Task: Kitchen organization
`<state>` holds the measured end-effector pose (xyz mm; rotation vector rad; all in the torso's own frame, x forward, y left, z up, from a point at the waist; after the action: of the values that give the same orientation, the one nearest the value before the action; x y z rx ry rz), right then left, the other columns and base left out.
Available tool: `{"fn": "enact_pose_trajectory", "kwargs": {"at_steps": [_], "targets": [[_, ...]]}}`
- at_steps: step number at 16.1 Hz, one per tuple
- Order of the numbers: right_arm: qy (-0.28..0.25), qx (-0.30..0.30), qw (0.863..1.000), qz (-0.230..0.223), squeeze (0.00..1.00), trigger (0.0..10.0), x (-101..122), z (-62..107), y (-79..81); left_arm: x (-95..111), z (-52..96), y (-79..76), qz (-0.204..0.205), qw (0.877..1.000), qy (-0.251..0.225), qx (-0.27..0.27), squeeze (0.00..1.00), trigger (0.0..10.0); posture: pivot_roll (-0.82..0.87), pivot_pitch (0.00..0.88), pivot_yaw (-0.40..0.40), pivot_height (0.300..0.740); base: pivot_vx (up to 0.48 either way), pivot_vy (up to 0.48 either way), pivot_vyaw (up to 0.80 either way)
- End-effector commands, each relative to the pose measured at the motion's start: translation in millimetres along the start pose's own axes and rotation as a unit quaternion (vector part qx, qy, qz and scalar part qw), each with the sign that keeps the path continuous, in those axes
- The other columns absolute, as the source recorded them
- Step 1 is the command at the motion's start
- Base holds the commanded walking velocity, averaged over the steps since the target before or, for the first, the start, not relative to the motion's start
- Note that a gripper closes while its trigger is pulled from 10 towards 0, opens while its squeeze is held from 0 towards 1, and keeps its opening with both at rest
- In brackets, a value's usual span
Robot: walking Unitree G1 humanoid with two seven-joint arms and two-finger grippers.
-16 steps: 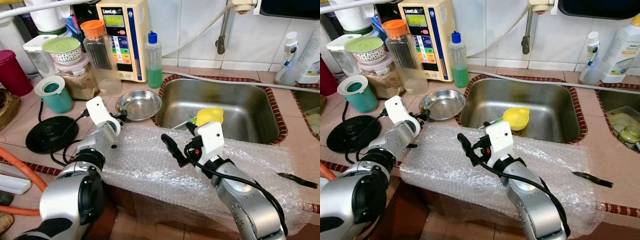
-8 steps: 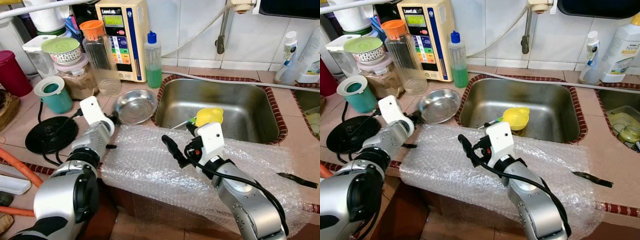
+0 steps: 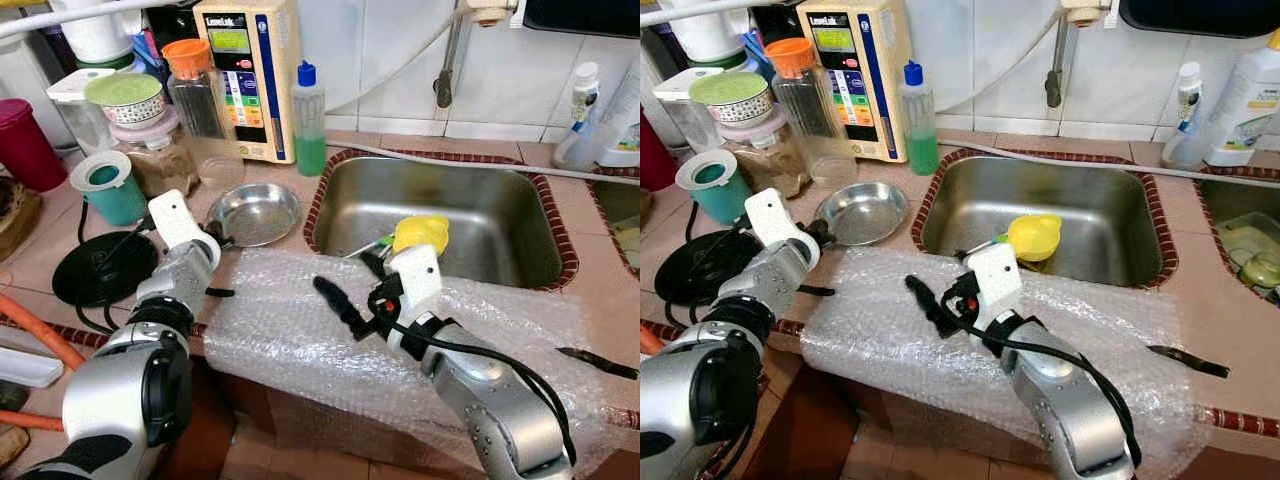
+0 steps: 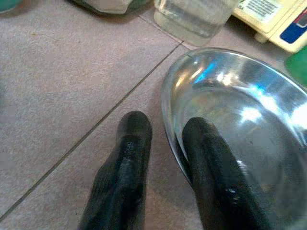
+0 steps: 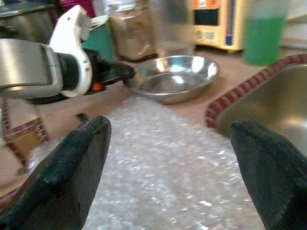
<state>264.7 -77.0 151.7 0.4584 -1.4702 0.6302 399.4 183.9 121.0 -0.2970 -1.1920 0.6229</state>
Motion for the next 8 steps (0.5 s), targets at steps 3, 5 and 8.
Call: {"fn": "enact_pose_trajectory", "kwargs": {"at_steps": [3,5,8], "targets": [[0.0,0.014,1.0,-0.006,0.0,10.0,2.6,-1.4,0.5,-3.1,0.8,2.9,0.003,1.0,-0.004,-0.003,0.0,0.0,-0.01,0.0,0.086,0.74,0.0,0.0,0.0],[0.002,0.015,1.0,-0.005,0.0,10.0,2.3,-2.0,-0.4,-5.6,1.1,4.1,0.005,1.0,-0.003,-0.004,0.0,0.0,-0.01,0.0,0.084,0.74,0.0,0.0,0.0],[0.005,0.014,1.0,-0.005,0.0,10.0,2.4,-3.2,-2.5,-3.1,1.3,0.0,0.005,1.0,-0.011,-0.012,0.0,0.0,0.0,0.0,0.081,0.74,0.0,0.0,0.0]]}}
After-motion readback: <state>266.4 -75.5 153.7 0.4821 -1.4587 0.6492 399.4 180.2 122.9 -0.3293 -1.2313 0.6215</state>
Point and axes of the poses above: a point about 5 cm out from each wrist's last joint towards the gripper, its own z axis pointing back from the gripper into the wrist, its own x axis along the axis of the wrist's last joint, y = z × x, the point moved 1 cm from there along -z, pointing out of the wrist towards the gripper, and after that the axes turned 11 degrees about z, right-handed, at the moved point
